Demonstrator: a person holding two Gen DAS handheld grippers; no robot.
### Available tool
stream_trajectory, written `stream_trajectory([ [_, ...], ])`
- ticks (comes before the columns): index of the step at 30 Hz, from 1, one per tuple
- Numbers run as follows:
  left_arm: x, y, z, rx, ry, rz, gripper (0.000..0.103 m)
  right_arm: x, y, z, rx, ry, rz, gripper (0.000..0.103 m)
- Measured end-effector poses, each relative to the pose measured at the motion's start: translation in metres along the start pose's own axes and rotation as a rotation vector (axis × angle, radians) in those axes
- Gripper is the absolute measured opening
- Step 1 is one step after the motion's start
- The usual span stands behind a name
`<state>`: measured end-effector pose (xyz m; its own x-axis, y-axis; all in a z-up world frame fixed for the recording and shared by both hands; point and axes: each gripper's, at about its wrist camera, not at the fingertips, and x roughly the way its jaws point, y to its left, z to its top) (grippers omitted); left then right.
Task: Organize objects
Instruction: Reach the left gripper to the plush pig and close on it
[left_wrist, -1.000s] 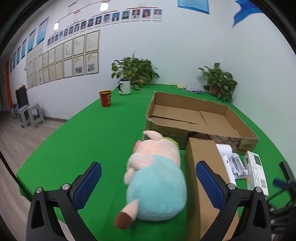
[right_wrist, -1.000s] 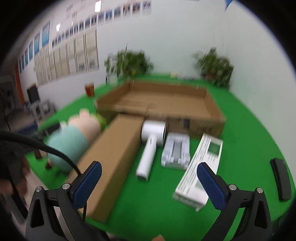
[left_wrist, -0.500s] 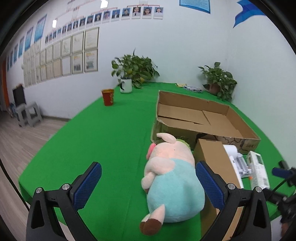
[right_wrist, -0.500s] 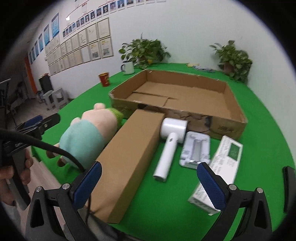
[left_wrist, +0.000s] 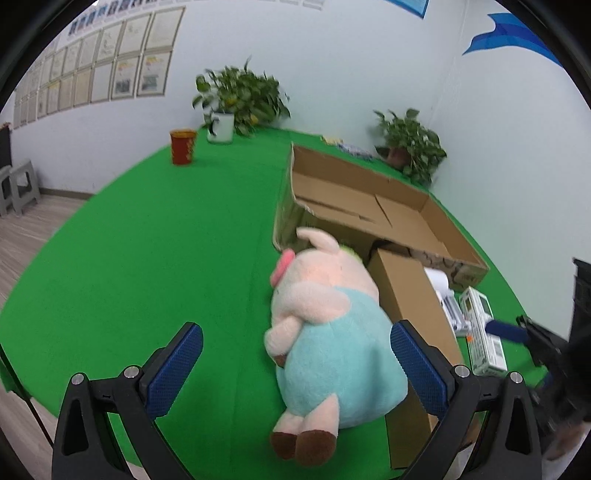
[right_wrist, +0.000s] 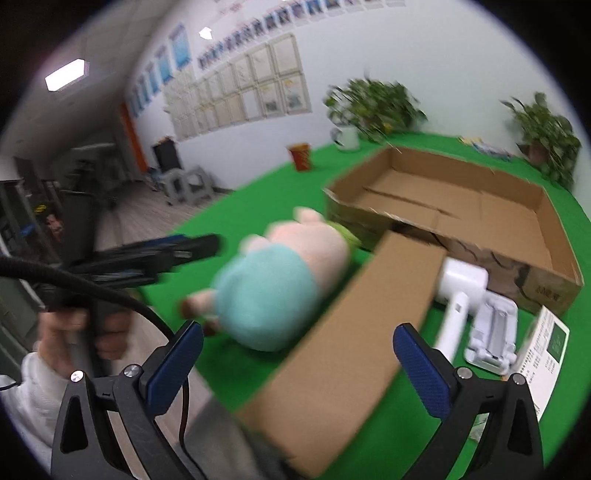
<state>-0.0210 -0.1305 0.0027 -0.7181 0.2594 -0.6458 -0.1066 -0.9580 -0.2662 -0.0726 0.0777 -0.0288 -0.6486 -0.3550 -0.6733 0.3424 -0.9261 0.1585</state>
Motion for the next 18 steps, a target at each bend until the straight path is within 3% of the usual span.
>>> stream_trajectory([
  [6,0.041,-0.013,-0.010,0.025,0.098,-0.090,0.101,0.001,-0.029,0.011,-0.048,-0.033,-0.218,0.102],
  [9,0.061,-0.017,-0.015,0.002,0.134,-0.151,0.101,-0.001,-0.035,0.018,-0.096,-0.054,-0.286,0.102],
  [11,0.069,-0.019,-0.019,-0.009,0.153,-0.183,0.097,-0.002,-0.032,0.023,-0.128,-0.074,-0.306,0.102],
  [15,0.070,-0.029,-0.025,0.021,0.141,-0.171,0.085,-0.001,-0.018,0.034,-0.222,-0.146,-0.317,0.102],
  [18,0.067,-0.025,-0.030,-0.011,0.142,-0.193,0.076,0.001,0.005,0.046,-0.315,-0.197,-0.285,0.102],
])
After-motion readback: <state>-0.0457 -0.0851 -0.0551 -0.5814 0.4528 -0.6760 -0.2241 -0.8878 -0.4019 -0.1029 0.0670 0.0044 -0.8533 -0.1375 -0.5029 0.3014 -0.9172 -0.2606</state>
